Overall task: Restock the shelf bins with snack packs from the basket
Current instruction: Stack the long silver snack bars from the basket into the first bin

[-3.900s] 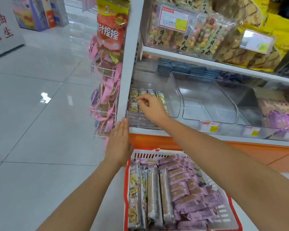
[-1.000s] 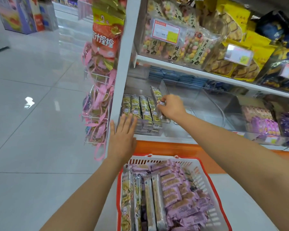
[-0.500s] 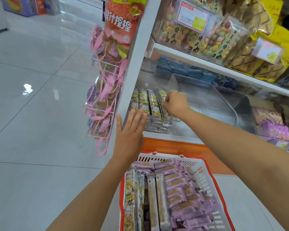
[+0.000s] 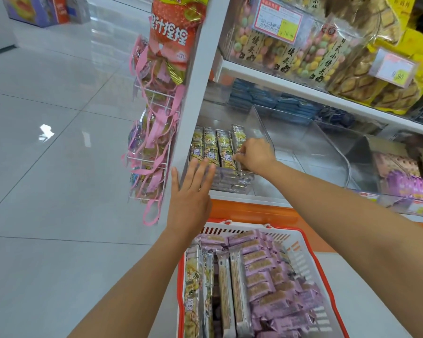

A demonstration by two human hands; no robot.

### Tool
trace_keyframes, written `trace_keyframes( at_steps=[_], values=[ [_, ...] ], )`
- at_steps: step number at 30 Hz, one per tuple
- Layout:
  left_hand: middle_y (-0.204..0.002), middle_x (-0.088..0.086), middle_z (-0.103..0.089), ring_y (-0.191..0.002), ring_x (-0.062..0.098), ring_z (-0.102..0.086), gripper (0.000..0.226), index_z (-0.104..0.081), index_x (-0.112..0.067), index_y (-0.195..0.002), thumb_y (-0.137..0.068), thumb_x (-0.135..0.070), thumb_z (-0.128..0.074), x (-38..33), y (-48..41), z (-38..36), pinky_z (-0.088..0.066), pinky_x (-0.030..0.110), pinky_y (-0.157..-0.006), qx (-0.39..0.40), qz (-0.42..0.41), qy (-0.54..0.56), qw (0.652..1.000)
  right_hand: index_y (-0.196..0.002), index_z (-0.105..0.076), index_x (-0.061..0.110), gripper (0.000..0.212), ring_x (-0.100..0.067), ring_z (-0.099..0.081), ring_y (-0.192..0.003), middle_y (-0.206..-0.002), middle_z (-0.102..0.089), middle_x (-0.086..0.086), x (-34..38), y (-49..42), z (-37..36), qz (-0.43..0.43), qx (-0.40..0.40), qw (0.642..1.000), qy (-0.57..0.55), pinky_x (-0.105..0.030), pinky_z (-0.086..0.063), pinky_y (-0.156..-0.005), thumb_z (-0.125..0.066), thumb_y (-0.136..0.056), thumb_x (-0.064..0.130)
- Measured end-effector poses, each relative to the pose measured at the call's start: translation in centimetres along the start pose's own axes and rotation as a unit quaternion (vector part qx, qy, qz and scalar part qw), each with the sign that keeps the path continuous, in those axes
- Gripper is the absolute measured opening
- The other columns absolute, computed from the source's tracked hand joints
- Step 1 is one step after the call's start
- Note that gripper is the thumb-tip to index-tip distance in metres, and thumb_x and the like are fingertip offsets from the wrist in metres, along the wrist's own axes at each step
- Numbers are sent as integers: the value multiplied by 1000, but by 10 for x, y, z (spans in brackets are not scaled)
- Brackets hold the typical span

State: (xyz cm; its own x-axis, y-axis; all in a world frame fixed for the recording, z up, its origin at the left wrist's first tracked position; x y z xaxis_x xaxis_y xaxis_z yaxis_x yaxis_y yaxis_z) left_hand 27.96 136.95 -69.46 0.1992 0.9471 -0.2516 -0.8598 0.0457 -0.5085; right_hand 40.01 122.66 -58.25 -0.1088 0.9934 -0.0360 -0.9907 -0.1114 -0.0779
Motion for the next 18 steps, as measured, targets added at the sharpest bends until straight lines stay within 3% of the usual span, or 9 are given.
trace_keyframes(
  at_steps=[3, 6, 10, 14, 18],
  values=[
    [-162, 6, -26, -151, 28, -16, 81, -29, -16, -155, -85, -16, -68, -2, 0, 2, -17, 64, -117, 11, 6, 18, 1000, -90, -69, 4, 39, -22, -55, -74, -76, -59, -8, 0, 3, 4, 12, 28, 999, 19, -27, -41, -66, -56, -97, 40],
    [-162, 6, -23, -151, 28, -11, 83, -27, -15, -156, -84, -11, -68, -4, 0, 7, -12, 61, -119, 28, 10, 37, 999, -81, -62, 6, 35, -25, -56, -78, -72, -56, -6, 0, 15, 9, 30, 42, 999, 9, -28, -41, -66, -53, -98, 35],
    [-164, 1, 2, -150, 22, 14, 81, -11, -18, -158, -92, -9, -57, -3, 1, 12, 15, 43, -116, 53, 12, 72, 996, -111, -66, 3, 28, -28, -62, -95, -106, -65, -15, 3, 41, 18, 102, -59, 990, -73, -33, -48, -81, -56, -95, 24],
    [-164, 9, -3, -151, 28, 4, 77, -19, -11, -157, -90, -7, -58, -12, 20, 10, 5, 44, -119, 55, 15, 78, 995, -103, -65, 9, 16, -16, -55, -76, -91, -61, -4, 7, 82, 18, 151, -111, 965, -183, -33, -49, -72, -55, -96, 19],
    [-163, 14, -16, -150, 35, -10, 74, -28, -7, -154, -90, -12, -64, -13, 66, -9, -11, 52, -118, 96, 20, 81, 992, -93, -62, 12, 12, -13, -54, -71, -80, -57, 3, -2, 122, -10, 123, -81, 963, -224, -28, -44, -63, -53, -96, 19]
  ],
)
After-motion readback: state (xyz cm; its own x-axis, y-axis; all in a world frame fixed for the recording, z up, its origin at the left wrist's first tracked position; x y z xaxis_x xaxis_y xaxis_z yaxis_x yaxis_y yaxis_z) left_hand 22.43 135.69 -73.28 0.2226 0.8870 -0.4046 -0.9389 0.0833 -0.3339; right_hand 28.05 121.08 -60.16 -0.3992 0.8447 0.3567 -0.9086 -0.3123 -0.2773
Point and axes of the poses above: each hand's wrist, its own y-axis away from the middle knuckle, its own z-axis out of the back of the hand, x = y × z, the point moved 1 cm from there along -y, towards the middle knuckle
